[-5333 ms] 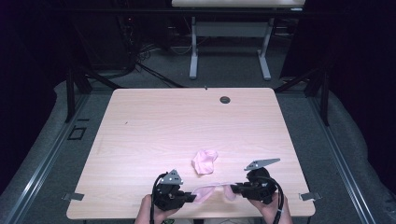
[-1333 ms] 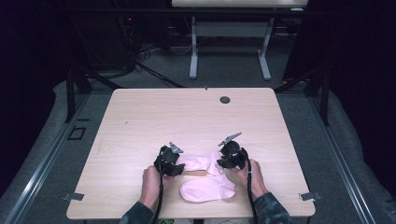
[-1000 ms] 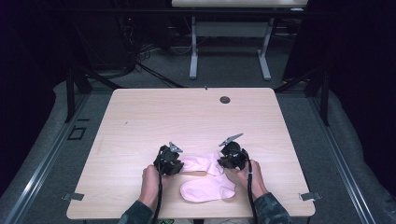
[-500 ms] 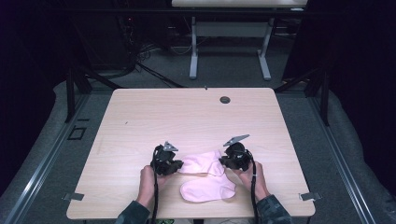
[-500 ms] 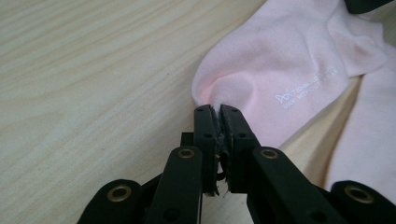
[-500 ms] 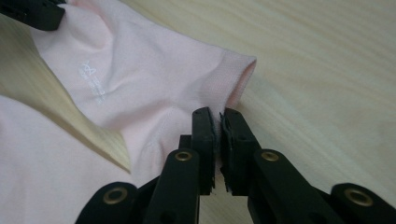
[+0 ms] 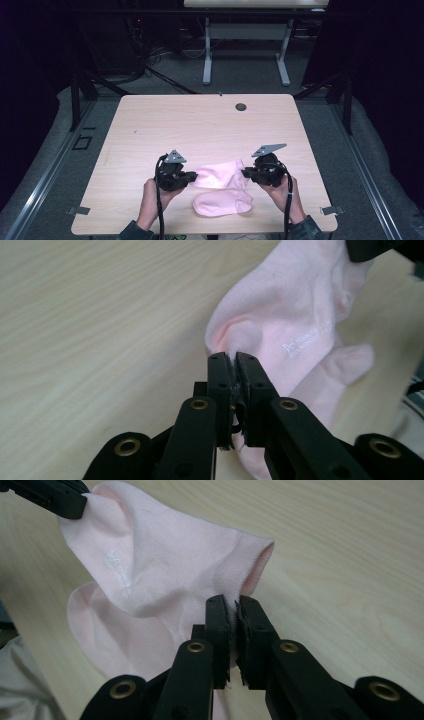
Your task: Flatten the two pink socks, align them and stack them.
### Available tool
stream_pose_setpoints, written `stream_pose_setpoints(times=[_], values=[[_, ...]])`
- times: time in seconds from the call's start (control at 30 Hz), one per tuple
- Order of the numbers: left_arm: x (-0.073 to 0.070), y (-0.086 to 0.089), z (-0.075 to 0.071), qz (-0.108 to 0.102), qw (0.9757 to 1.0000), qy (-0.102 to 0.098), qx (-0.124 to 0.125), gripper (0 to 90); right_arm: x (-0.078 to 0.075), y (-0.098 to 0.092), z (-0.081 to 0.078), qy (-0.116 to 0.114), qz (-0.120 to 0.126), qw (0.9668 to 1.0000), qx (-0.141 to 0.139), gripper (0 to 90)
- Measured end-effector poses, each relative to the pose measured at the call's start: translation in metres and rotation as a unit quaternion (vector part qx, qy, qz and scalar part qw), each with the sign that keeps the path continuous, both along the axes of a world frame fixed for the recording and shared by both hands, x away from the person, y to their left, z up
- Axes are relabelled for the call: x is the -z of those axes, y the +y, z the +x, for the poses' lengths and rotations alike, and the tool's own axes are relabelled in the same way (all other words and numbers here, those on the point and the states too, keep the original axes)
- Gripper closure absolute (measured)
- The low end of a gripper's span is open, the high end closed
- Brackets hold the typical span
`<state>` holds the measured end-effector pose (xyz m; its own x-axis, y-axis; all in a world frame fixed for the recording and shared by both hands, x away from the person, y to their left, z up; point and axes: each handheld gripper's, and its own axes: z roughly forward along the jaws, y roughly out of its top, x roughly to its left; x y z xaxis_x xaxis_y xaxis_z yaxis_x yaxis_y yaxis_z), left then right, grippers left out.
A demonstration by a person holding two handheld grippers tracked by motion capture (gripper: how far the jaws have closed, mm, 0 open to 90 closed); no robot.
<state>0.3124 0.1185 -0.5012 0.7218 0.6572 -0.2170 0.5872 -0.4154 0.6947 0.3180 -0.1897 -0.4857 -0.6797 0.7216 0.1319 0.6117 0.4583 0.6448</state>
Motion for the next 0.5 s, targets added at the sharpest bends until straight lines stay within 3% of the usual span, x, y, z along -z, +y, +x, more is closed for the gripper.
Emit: stream_pose_setpoints(times=[0.07,0.3,0.4,0.5], values=[[0.004,0.001,-0.005,-0.01,0.9998,0.014,0.01,85.6,0.001,-0.003,-0.007,0.01,-0.003,0.9999,-0.004,84.3],[0.024,-0.008,-0.023,0.0,0.9986,0.045,0.029,85.5,0.018,-0.01,-0.02,0.066,-0.014,0.9976,-0.018,84.1],[0.037,-0.013,-0.026,0.023,0.9979,0.055,0.028,85.5,0.031,-0.012,-0.019,0.09,-0.017,0.9957,-0.013,84.0],[0.049,-0.019,-0.028,0.061,0.9967,0.047,0.026,85.3,0.045,-0.011,-0.016,0.108,-0.029,0.9936,-0.013,83.9]])
